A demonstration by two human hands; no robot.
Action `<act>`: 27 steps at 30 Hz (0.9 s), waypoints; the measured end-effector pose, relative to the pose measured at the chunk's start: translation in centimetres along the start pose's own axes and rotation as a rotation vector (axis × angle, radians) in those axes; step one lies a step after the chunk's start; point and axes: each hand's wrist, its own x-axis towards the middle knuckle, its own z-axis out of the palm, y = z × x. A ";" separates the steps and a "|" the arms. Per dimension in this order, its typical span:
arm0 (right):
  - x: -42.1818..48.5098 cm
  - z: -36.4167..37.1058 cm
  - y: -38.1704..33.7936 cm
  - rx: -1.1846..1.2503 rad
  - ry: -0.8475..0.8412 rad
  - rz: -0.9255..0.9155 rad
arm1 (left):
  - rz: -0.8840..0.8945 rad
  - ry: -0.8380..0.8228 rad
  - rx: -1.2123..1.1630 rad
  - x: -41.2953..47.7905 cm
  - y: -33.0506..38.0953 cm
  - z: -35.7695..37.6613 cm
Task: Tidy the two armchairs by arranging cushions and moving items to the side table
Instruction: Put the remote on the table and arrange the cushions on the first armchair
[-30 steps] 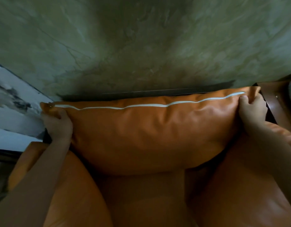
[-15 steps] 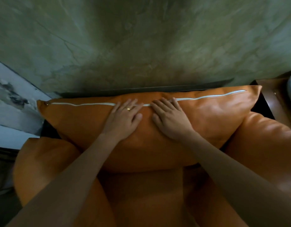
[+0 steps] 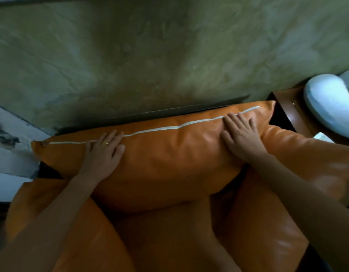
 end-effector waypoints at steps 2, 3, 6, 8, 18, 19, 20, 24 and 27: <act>-2.8 -0.4 -0.9 0.090 -0.002 -0.060 | 0.098 -0.037 0.002 -0.2 2.7 0.3; -4.6 -0.6 -1.2 0.134 0.017 -0.072 | 0.145 -0.051 -0.013 -0.2 4.1 0.5; -11.3 -1.0 -1.1 0.278 0.065 -0.021 | 0.315 -0.123 -0.093 0.0 9.1 1.1; -16.3 -1.4 -0.6 0.382 0.054 0.035 | 0.490 -0.219 -0.200 0.0 13.1 1.5; -34.2 0.9 1.5 0.611 0.565 0.683 | 0.811 -0.407 -0.603 -0.3 34.6 2.3; -35.8 2.1 1.4 0.640 0.584 0.744 | 0.855 -0.405 -0.581 0.3 36.5 2.0; -37.1 3.3 1.3 0.691 0.569 0.790 | 0.903 -0.395 -0.560 0.9 38.1 1.8; -40.9 8.4 -0.5 0.920 0.367 0.895 | 1.007 -0.373 -0.405 2.1 42.8 2.5; -41.5 11.1 -1.8 1.112 0.340 0.877 | 0.991 -0.357 -0.375 2.7 44.4 3.0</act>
